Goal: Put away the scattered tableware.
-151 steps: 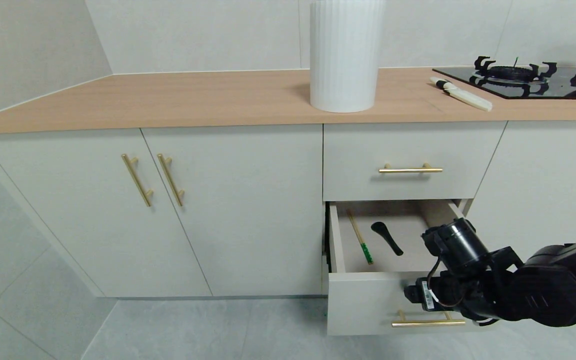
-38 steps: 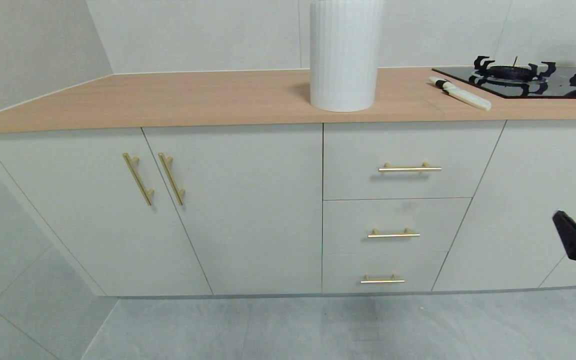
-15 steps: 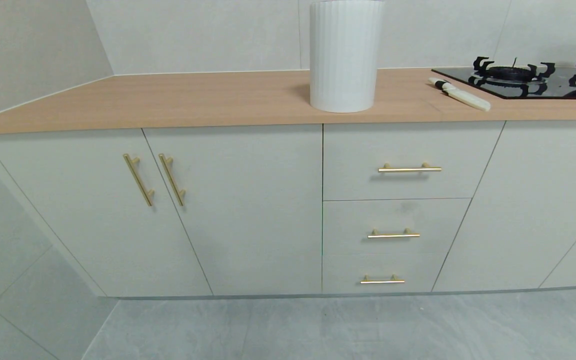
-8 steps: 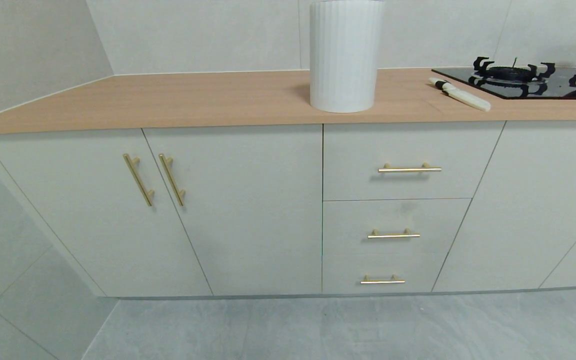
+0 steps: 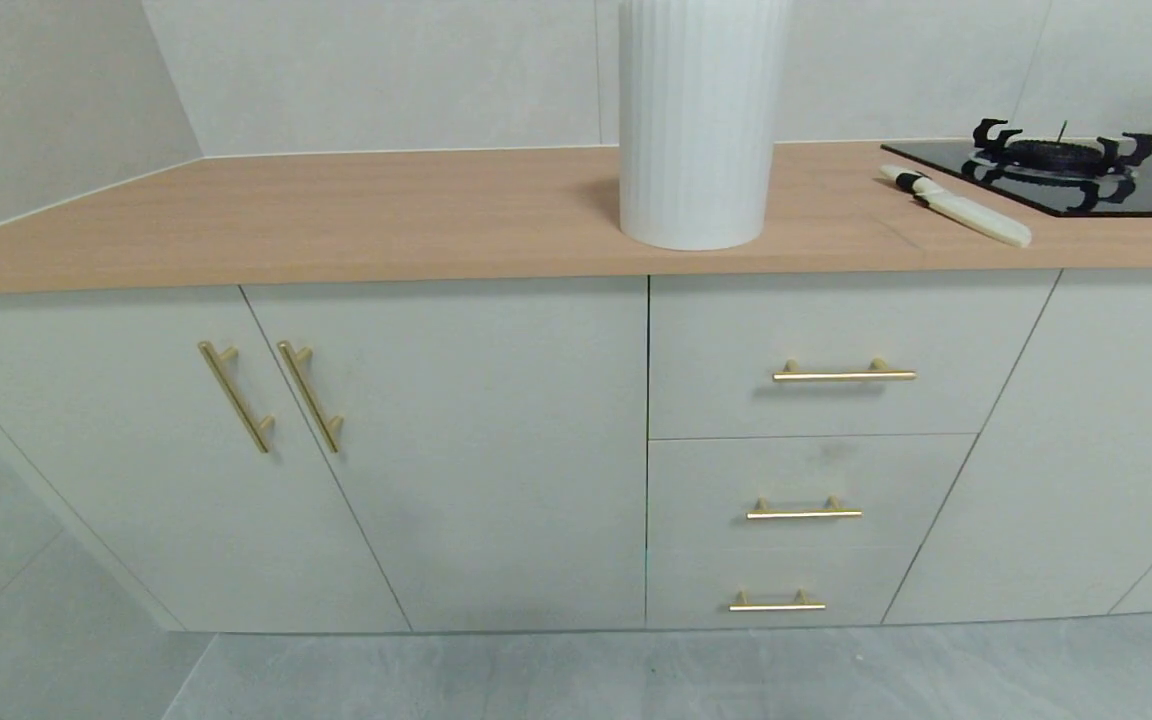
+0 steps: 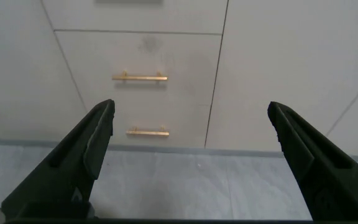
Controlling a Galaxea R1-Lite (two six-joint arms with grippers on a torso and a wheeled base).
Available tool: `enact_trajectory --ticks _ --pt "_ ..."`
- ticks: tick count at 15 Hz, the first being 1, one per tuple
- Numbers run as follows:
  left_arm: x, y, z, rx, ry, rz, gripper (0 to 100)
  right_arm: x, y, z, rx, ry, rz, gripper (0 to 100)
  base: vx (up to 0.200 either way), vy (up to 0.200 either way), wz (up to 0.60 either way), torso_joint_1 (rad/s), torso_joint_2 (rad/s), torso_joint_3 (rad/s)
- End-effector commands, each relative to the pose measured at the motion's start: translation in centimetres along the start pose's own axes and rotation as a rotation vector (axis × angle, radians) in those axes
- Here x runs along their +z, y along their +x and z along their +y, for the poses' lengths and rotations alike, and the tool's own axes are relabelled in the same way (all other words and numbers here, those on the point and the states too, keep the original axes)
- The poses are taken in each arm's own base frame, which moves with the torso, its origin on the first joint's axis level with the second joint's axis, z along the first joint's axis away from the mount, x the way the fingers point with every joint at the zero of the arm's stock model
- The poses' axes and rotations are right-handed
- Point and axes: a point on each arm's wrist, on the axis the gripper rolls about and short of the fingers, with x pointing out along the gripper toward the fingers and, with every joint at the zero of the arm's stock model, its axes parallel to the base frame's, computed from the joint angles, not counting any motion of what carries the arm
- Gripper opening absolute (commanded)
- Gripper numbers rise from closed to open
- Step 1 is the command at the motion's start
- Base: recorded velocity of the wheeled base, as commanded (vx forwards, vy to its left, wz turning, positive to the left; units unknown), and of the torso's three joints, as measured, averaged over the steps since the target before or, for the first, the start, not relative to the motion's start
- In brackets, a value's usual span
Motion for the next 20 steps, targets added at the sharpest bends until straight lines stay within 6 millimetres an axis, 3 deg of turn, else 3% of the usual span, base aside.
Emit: enact_trajectory --ticks 1,16,20 --pt "0.00 0.00 0.00 0.001 -0.001 0.000 100 -0.01 0.02 0.00 0.001 -0.001 0.003 100 0.200 0.000 0.00 -0.002 0.00 0.002" --pt "0.00 0.01 0.00 0.001 -0.001 0.002 100 -0.01 0.02 0.00 0.001 -0.001 0.003 100 0.200 0.000 0.00 0.002 0.00 0.001" --pt "0.00 0.00 0.00 -0.001 -0.001 0.000 100 -0.01 0.02 0.00 0.001 -0.001 0.003 100 0.000 0.000 0.00 0.000 0.00 0.000"
